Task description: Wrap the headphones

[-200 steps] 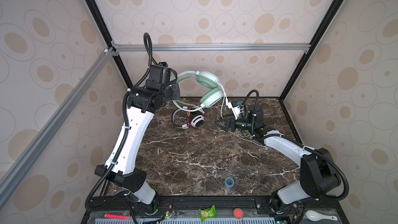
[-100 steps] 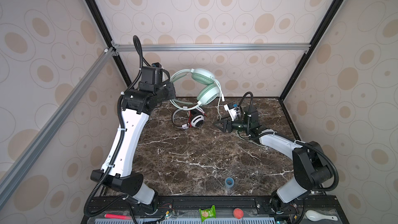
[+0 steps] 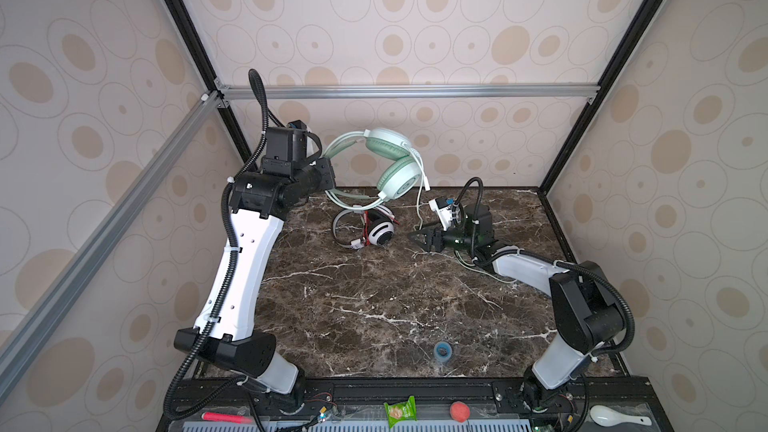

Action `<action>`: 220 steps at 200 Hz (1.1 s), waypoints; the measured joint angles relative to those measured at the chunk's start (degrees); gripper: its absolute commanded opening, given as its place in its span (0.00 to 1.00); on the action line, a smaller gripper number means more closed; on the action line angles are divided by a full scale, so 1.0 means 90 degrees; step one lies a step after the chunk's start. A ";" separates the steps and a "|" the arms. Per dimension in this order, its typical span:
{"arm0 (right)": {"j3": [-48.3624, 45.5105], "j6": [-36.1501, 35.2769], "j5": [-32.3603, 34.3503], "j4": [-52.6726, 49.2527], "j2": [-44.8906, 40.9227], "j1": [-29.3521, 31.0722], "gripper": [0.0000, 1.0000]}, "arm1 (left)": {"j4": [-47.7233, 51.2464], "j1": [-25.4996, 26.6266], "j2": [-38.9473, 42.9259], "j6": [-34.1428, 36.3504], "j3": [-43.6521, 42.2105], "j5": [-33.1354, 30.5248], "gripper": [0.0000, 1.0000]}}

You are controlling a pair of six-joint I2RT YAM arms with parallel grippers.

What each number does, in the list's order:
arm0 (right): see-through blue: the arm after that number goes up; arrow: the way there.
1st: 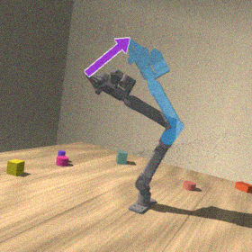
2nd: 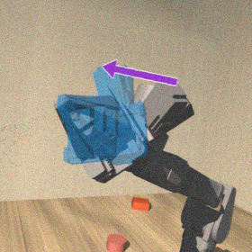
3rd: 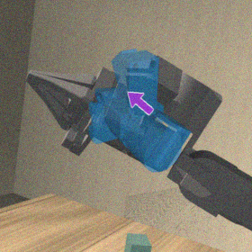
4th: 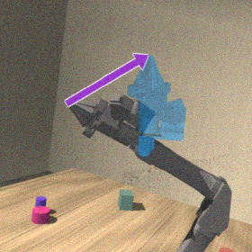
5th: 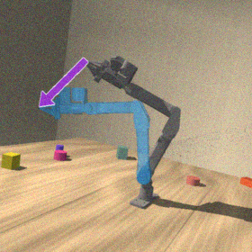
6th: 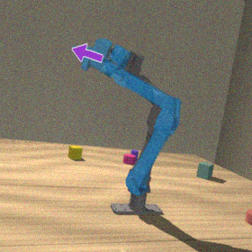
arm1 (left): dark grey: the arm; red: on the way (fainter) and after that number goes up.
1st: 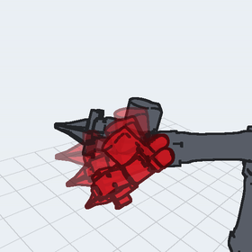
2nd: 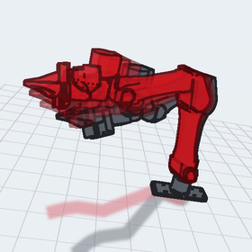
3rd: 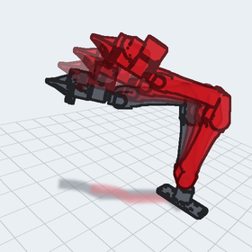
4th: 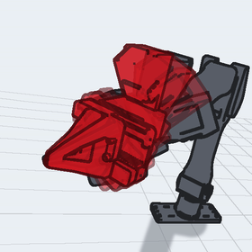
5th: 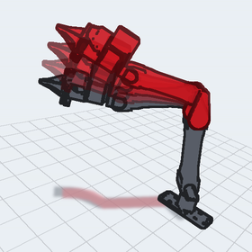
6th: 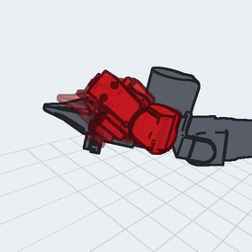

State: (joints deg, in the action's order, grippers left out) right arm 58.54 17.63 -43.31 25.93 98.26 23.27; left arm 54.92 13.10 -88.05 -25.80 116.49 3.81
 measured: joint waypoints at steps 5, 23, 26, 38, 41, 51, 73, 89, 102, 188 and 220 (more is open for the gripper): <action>0.0034 0.0000 0.0000 0.0027 0.0063 0.0000 0.70 | 0.0005 -0.0007 0.0005 -0.0010 0.0000 0.0017 0.00; 0.0117 0.0007 -0.0017 0.0083 0.0267 0.0000 0.59 | 0.0007 -0.0032 0.0029 -0.0032 0.0000 0.0068 0.00; 0.0124 0.0032 -0.0019 0.0083 0.0287 0.0000 0.56 | 0.0005 -0.0034 0.0032 -0.0036 0.0000 0.0073 0.00; 0.0151 0.0075 -0.0041 0.0119 0.0350 0.0002 0.42 | 0.0007 -0.0053 0.0046 -0.0063 0.0000 0.0100 0.00; 0.0151 0.0022 -0.0049 0.0129 0.0352 0.0005 0.38 | 0.0005 -0.0058 0.0046 -0.0066 -0.0002 0.0102 0.00; 0.0151 0.0124 -0.0070 0.0168 0.0355 0.0010 0.27 | 0.0000 -0.0078 0.0066 -0.0097 -0.0019 0.0109 0.00; 0.0131 0.0131 -0.0068 0.0158 0.0236 0.0044 0.10 | -0.0029 -0.0153 0.0219 -0.0187 -0.0274 0.0109 0.00; -0.0051 0.0034 -0.0027 0.0022 -0.0151 0.0102 0.00 | -0.0080 -0.0236 0.0340 -0.0223 -0.0491 0.0109 0.00; -0.0253 -0.0027 0.0017 -0.0180 -0.0622 0.0153 0.00 | -0.0194 -0.0304 0.0447 -0.0253 -0.0707 0.0114 0.00; -0.0617 -0.1751 0.1115 -0.2934 -0.3198 0.0835 0.70 | -0.0459 -0.0566 0.0333 -0.0012 -0.0685 0.0464 0.00; -0.0631 -0.2220 0.1564 -0.3276 -0.3291 0.0835 0.78 | -0.0257 -0.0571 -0.0034 0.0245 -0.0199 0.0933 0.00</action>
State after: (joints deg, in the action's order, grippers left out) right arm 52.86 -2.35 -29.23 -3.55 68.64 30.79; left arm 52.60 7.97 -88.36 -23.59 114.69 12.21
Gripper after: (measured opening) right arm 0.763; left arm 0.075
